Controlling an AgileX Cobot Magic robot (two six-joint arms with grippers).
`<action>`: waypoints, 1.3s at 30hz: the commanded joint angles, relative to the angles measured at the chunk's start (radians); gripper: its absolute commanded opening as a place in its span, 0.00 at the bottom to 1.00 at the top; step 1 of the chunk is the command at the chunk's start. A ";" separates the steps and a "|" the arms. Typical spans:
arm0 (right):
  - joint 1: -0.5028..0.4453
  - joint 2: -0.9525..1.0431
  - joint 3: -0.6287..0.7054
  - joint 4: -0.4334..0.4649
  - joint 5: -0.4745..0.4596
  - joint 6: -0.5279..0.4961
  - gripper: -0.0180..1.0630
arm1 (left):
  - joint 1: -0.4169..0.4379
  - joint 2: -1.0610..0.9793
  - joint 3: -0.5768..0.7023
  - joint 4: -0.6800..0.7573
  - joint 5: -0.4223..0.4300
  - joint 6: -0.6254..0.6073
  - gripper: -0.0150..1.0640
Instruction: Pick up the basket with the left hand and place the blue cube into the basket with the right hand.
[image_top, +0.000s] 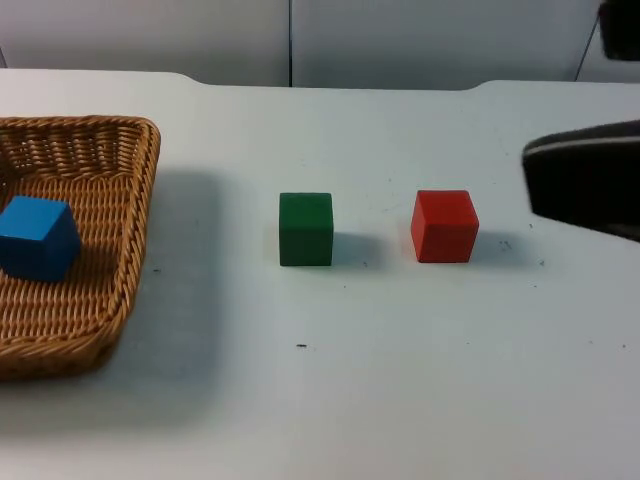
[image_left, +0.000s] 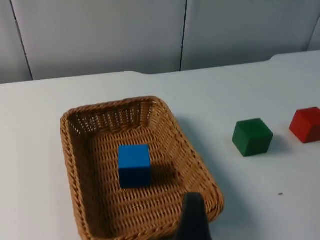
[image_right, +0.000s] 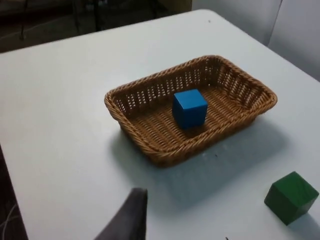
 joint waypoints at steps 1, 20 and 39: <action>-0.004 -0.061 0.029 0.003 0.000 0.034 0.98 | -0.016 -0.005 -0.008 0.029 0.023 -0.026 0.59; -0.004 -0.409 0.103 -0.469 0.312 0.583 0.98 | -0.016 -0.005 0.012 0.219 0.087 -0.133 0.59; -0.004 -0.808 0.099 -0.591 0.554 0.792 0.98 | -0.016 -0.005 0.012 0.221 0.087 -0.138 0.59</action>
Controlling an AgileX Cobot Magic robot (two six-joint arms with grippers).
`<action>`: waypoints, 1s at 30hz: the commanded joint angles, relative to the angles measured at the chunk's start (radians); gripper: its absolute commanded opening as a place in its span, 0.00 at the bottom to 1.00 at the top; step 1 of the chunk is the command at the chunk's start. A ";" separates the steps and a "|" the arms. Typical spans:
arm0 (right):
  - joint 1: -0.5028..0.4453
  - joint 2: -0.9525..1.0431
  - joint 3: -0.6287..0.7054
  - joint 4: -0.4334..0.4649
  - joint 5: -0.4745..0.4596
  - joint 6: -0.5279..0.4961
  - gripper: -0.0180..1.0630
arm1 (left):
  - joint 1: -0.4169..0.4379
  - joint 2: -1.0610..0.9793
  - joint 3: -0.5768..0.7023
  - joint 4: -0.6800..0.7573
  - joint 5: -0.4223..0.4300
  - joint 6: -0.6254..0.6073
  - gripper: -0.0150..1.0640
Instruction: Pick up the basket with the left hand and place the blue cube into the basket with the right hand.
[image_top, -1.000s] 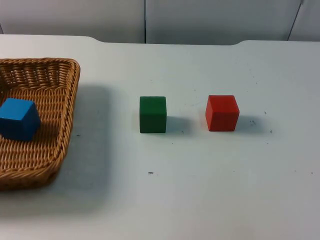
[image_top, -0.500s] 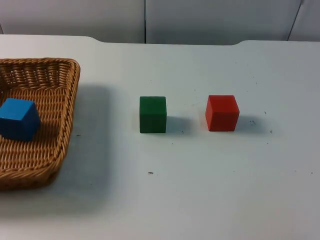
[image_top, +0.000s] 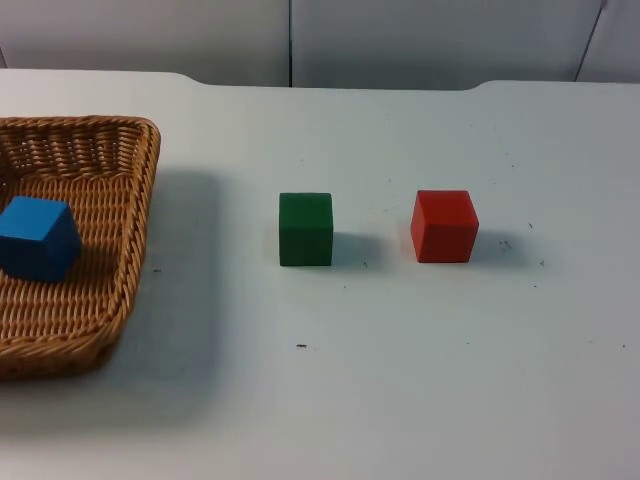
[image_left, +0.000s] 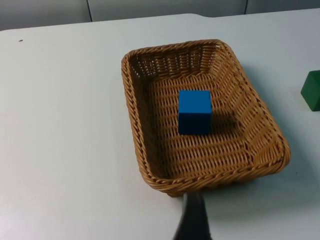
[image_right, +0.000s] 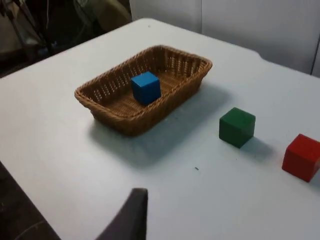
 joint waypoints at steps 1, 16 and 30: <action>-0.004 -0.025 -0.003 0.000 0.011 0.011 0.98 | -0.004 -0.003 0.007 -0.003 -0.013 -0.010 0.59; -0.004 -0.035 -0.033 -0.049 0.246 0.033 0.98 | -0.004 -0.003 0.007 -0.003 -0.013 -0.007 0.90; -0.004 -0.035 -0.033 -0.097 0.255 0.055 0.98 | -0.004 -0.003 0.007 -0.003 -0.013 -0.007 0.95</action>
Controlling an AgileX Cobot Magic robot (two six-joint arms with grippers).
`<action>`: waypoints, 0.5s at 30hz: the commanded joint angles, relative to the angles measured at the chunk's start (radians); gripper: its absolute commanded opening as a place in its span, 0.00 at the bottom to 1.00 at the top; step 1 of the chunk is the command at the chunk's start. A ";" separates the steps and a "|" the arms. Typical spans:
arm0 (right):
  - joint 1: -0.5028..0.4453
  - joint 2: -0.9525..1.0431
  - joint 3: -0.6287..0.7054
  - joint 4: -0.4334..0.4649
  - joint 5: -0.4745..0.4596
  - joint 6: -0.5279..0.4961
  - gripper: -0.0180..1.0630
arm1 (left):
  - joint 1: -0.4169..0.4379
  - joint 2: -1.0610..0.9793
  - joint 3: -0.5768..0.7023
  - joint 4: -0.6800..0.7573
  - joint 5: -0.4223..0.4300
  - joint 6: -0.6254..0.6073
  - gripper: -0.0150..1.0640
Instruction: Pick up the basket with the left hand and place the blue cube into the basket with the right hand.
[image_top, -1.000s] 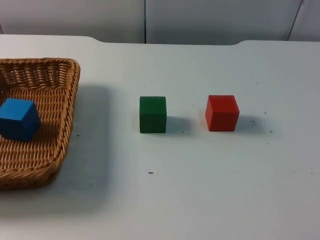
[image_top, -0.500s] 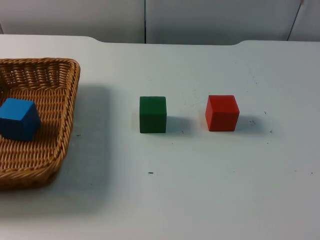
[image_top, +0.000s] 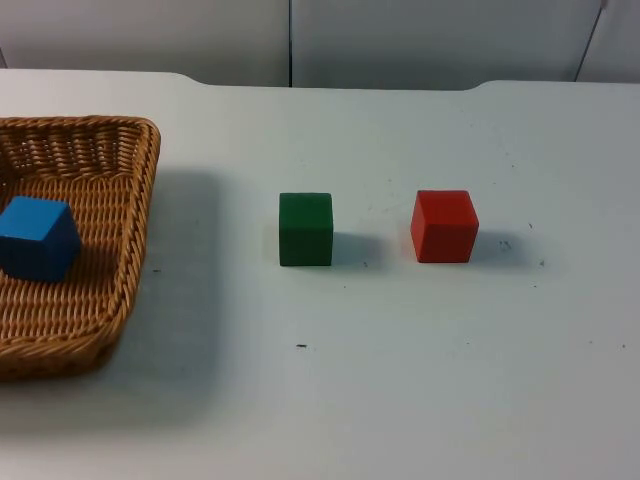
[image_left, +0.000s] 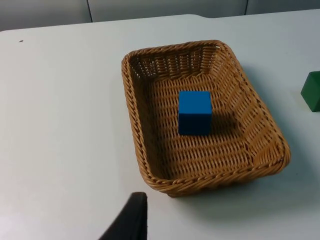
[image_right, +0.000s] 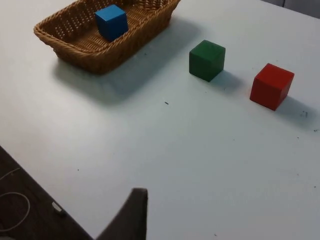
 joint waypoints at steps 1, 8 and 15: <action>-0.004 -0.003 0.003 -0.020 -0.001 -0.001 0.98 | -0.004 -0.003 0.007 -0.003 -0.011 -0.006 0.95; -0.004 -0.003 0.035 -0.017 -0.051 -0.024 0.98 | -0.004 -0.003 0.007 -0.003 -0.011 -0.006 0.95; -0.004 -0.003 0.035 -0.005 -0.051 -0.042 0.98 | -0.004 -0.003 0.007 -0.003 -0.011 -0.006 0.95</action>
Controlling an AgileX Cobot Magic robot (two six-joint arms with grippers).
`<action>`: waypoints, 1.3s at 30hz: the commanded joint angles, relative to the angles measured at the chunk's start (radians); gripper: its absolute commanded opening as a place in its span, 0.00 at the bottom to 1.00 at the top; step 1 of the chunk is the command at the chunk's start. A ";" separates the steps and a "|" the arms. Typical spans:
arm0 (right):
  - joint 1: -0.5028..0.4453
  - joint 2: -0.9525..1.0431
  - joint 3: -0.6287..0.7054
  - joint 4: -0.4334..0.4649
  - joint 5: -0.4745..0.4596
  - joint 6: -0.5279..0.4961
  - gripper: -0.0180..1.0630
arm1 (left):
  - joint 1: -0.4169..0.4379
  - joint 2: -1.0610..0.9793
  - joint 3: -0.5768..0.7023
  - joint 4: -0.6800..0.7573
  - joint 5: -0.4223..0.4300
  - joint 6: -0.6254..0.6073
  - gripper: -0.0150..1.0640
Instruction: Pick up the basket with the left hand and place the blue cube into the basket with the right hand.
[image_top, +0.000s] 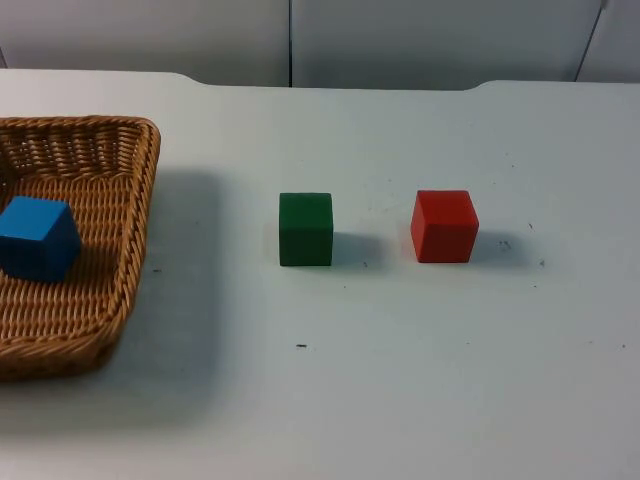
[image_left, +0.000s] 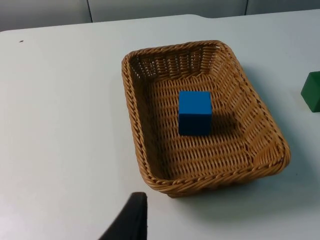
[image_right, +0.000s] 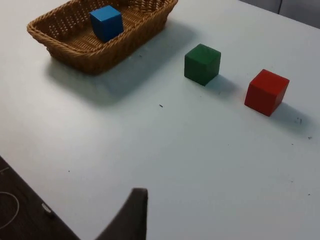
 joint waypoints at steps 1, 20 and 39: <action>-0.004 -0.003 0.005 0.016 -0.015 -0.025 0.98 | -0.004 -0.003 0.007 -0.003 -0.011 -0.006 0.95; -0.004 -0.003 0.005 0.019 -0.015 -0.027 0.98 | -0.004 -0.003 0.007 -0.003 -0.011 -0.006 0.95; -0.004 -0.003 0.005 0.019 -0.015 -0.027 0.98 | -0.004 -0.003 0.007 -0.003 -0.011 -0.006 0.94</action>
